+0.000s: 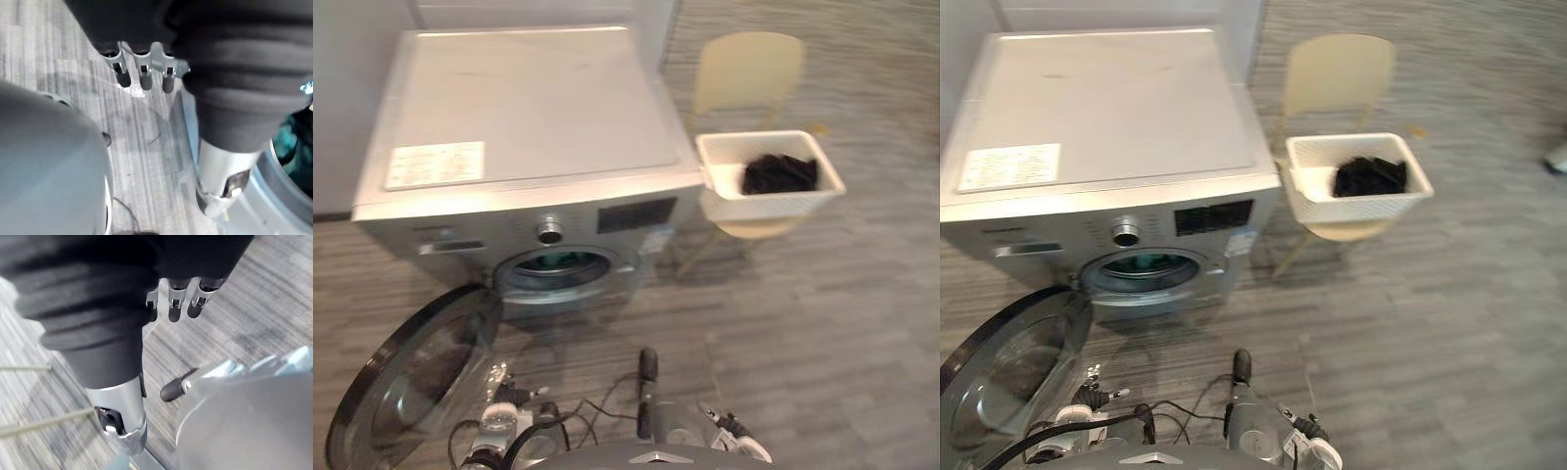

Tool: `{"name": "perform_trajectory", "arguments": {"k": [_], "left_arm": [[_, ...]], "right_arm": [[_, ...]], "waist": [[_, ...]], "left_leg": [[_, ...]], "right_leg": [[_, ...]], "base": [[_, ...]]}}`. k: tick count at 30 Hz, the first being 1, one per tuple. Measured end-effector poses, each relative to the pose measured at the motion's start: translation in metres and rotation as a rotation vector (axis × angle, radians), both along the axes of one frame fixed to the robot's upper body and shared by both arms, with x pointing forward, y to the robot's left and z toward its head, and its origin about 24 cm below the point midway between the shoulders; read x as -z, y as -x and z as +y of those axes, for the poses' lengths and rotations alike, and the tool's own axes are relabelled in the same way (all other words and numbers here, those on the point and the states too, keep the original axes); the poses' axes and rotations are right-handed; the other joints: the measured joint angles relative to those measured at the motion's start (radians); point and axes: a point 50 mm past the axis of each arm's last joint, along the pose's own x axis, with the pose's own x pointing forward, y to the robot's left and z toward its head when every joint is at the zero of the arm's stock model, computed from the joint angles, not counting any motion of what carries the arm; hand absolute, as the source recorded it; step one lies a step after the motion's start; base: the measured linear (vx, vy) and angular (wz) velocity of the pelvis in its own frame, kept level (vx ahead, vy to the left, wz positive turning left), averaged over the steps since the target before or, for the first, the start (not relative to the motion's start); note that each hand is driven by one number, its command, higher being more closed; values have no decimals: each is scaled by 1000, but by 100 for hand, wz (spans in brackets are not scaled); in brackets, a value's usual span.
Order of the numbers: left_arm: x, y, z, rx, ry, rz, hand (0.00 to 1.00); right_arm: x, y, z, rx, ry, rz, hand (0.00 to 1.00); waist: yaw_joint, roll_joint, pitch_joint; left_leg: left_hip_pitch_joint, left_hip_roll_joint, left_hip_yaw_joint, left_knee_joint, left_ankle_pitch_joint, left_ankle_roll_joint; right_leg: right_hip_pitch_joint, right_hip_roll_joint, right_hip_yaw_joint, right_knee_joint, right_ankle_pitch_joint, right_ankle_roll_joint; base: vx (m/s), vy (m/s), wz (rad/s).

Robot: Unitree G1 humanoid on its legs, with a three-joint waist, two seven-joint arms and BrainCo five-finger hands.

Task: Pick up the laundry basket with both hands and put the clothes into the washing machine.

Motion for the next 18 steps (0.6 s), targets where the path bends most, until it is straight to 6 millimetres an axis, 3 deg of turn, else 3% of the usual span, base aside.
{"name": "perform_trajectory", "arguments": {"k": [1, 3, 5, 7, 8, 12, 14, 18], "left_arm": [[-1, 0, 3, 11, -27, 3, 0], [-2, 0, 9, 22, -50, 4, 0], [-2, 2, 10, 21, -54, 5, 0], [-1, 6, 13, 18, -60, 14, 0], [-1, 6, 15, 18, -63, 17, 0], [2, 8, 2, 32, -30, 25, 0], [4, 10, -5, 34, -3, 34, 0], [4, 9, -5, 29, -2, 26, 0]], "right_arm": [[1, 0, 1, -1, -6, 4, 0], [7, 19, 2, 10, -13, 68, 0], [9, 26, 2, 17, -19, 96, 0], [9, 26, 3, 29, -27, 102, 0], [10, 28, 4, 46, -36, 108, 0], [12, 36, -1, 90, -36, 137, 0], [11, 35, -2, 100, -34, 132, 0], [10, 31, 0, 76, -29, 115, 0]], "waist": [[-11, 0, 5], [-9, -8, 5], [-2, -12, 3], [0, -21, 0], [-6, -30, -2], [-11, -1, -8], [-11, 11, -17], [5, 6, -27]], "left_leg": [[15, 39, 56, -1, 15, -8], [57, 53, 122, -15, 29, -11], [64, 50, 183, -14, 30, -11], [65, 44, 222, -10, 33, -16], [65, 41, 230, -18, 51, -30], [94, 44, 228, -93, 112, -82], [95, 66, 217, -101, 135, -94], [74, 123, 211, -7, 141, -106]], "right_leg": [[-48, -9, -86, 281, -2, 46], [14, -47, -176, 464, -63, 83], [76, -98, -217, 465, -74, 99], [126, -146, -248, 414, -6, 120], [164, -133, -255, 331, -16, 157], [290, -54, -288, 41, -8, 199], [309, -20, -295, 5, 2, 192], [346, 24, -292, -36, 15, 171]], "base": [[-41, 5, -117], [52, 22, -104], [32, -19, -101], [-16, -126, -84], [-22, -239, -53], [-18, -248, -22], [-111, -186, 6], [-80, -104, 1]]}}
